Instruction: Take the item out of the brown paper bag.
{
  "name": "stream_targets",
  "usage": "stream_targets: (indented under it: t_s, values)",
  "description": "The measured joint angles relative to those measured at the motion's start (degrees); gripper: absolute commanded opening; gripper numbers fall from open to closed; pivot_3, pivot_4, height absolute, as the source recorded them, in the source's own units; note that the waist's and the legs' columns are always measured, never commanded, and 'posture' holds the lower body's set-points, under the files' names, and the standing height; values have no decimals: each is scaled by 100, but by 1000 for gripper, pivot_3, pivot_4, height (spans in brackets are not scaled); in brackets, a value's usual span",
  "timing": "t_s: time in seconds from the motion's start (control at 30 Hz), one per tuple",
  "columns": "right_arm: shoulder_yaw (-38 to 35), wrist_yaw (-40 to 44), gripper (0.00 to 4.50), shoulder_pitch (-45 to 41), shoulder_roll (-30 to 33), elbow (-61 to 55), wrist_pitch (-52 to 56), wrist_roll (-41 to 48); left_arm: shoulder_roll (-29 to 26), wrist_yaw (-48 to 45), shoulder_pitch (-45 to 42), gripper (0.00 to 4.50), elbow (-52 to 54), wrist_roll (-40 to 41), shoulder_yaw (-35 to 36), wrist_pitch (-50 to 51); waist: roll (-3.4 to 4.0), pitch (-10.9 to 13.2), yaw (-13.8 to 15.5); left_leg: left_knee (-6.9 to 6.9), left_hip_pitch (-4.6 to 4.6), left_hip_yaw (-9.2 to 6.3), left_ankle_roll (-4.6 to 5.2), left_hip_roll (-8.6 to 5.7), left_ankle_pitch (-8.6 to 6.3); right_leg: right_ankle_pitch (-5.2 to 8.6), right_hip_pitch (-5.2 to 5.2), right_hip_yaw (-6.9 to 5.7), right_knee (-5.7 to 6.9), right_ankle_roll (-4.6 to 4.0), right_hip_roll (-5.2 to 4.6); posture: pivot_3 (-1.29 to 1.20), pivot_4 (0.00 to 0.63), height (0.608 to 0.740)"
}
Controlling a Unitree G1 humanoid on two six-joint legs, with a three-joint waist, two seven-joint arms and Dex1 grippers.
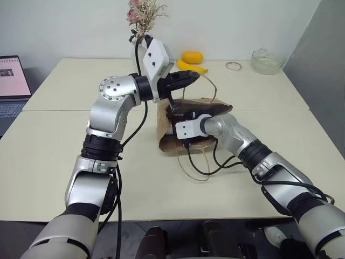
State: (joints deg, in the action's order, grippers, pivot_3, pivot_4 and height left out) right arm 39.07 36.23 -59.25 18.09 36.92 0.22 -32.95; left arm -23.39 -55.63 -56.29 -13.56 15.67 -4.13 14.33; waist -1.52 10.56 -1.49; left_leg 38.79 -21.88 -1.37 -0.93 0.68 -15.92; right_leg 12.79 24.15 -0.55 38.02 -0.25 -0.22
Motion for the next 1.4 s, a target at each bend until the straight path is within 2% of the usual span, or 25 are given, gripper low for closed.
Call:
stream_targets:
  t_s: [0.2, 0.37, 0.5, 0.73, 1.1, 1.23, 1.4]
  values:
    - [-320, 428, 3223, 553, 513, -1189, -17, 119, -42, 10, 1, 0, -15, -20, 4, -47, 3, 2, 2, -1, -14, 0, 0, 0, 0, -2, 9, 0, -7, -4, 0, 0, 150, 740]
    - [-797, 1093, 3222, 1059, 860, -2526, 51, 687, -67, 26, 14, 0, -41, -52, 1, -141, 3, 3, -3, -4, -14, 0, 0, 1, -1, 0, 12, -1, -6, -1, 1, 0, 150, 740]
    - [-1141, 1414, 3222, 1187, 1027, -3047, 94, 1134, -80, 31, 14, 0, -80, -74, 1, -212, 3, 4, -2, -2, -13, 0, 0, 0, 0, 6, 12, -2, -4, 10, 1, 0, 150, 740]
    - [-1532, 1935, 3221, 1214, 1363, -3279, 202, 1669, -95, 53, 14, 0, -258, -151, -2, -330, 2, 5, -1, -2, -12, 3, 0, 1, 0, 6, 10, -1, -6, 10, 2, 0, 150, 740]
    - [-1950, 3006, 3219, 1271, 1470, -4103, 1033, 3207, -94, 56, 13, 0, -287, -224, -8, -472, 2, 5, 2, -2, -11, 1, 0, 1, 0, 6, 10, -2, -6, 10, 1, 0, 150, 740]
    - [-1989, 3017, 3219, 1233, 1526, -4134, 1138, 3253, -94, 99, 13, 0, -290, -243, -8, -475, 2, 6, 1, -2, -11, 2, 0, 1, 0, 7, 10, -2, -6, 10, 1, 0, 150, 740]
    - [-1920, 2810, 3216, 1013, 1649, -3971, 888, 2747, -92, 127, 13, 0, -298, -260, -7, -485, 6, 9, 1, -2, -11, 4, 0, 2, 0, 7, 11, -1, -7, 11, 2, 0, 150, 740]
